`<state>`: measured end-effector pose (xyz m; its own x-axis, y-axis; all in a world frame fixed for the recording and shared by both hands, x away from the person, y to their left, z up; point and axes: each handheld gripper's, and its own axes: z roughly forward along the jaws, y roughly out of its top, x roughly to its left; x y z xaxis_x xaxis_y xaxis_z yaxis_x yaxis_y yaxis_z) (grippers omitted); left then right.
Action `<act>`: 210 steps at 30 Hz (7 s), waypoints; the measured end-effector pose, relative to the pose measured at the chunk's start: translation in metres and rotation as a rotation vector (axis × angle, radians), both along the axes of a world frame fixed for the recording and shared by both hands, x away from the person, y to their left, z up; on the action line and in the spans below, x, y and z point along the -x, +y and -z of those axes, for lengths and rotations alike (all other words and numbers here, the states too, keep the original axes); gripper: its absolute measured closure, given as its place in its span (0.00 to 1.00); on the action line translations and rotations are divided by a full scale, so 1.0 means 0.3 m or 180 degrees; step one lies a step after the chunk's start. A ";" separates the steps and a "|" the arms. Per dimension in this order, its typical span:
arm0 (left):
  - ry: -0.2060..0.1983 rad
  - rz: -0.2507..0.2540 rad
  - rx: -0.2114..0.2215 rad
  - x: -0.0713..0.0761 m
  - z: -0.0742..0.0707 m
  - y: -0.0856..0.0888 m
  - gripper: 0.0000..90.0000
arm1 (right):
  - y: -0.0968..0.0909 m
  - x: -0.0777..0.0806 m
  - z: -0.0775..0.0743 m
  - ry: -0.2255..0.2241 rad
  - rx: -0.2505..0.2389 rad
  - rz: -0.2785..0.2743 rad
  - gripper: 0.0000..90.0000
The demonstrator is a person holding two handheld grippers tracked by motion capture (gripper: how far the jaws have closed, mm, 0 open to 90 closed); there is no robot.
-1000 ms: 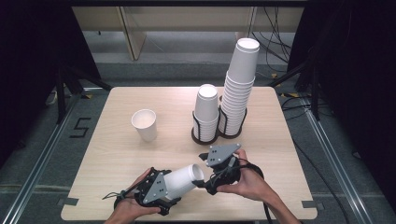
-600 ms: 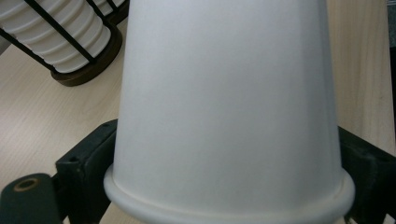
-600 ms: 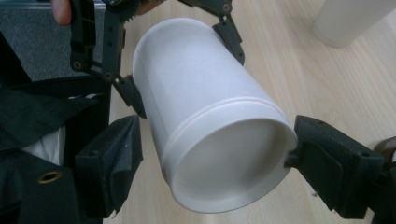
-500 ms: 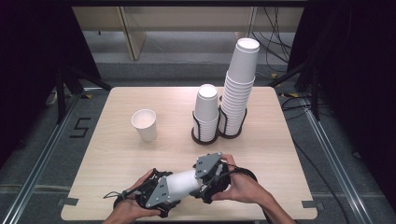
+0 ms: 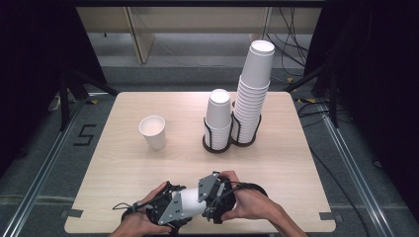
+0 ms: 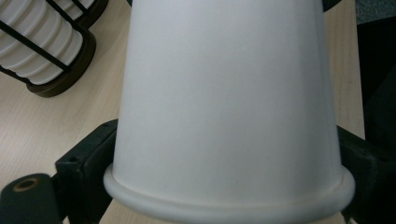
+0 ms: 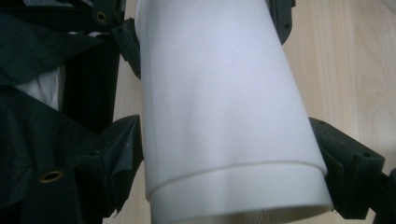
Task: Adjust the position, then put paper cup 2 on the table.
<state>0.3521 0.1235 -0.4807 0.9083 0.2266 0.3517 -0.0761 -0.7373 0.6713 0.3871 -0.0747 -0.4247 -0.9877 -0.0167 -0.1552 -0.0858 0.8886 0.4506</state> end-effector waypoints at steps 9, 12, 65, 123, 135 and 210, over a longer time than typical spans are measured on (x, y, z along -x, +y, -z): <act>0.0066 0.0064 0.0245 -0.002 0.009 0.014 0.07 | -0.019 -0.013 0.002 0.0004 0.0033 -0.0117 0.26; 0.0153 0.0069 0.0593 -0.003 0.012 0.026 0.06 | -0.043 -0.024 -0.006 0.0107 -0.0083 -0.0117 0.25; 0.0569 -0.0212 0.2136 -0.009 -0.050 0.057 0.03 | -0.092 -0.067 0.008 0.0454 -0.1054 -0.0261 0.23; 0.0728 -0.0520 0.2541 -0.010 -0.064 0.054 0.09 | -0.079 -0.075 0.047 0.0527 -0.1364 0.0032 0.26; 0.0641 -0.0456 0.2502 -0.005 -0.073 0.055 0.15 | -0.061 -0.062 0.063 0.0628 -0.1423 0.0097 0.24; -0.0236 -0.2626 0.2000 -0.183 -0.003 0.388 0.15 | -0.231 -0.094 0.153 0.0587 -0.1403 0.0984 0.20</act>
<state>0.4071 0.2401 -0.4800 0.3687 0.9295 0.0039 0.2365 -0.0979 0.9667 0.4154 -0.1439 -0.4705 -0.9478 0.3049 0.0935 0.2637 0.5845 0.7674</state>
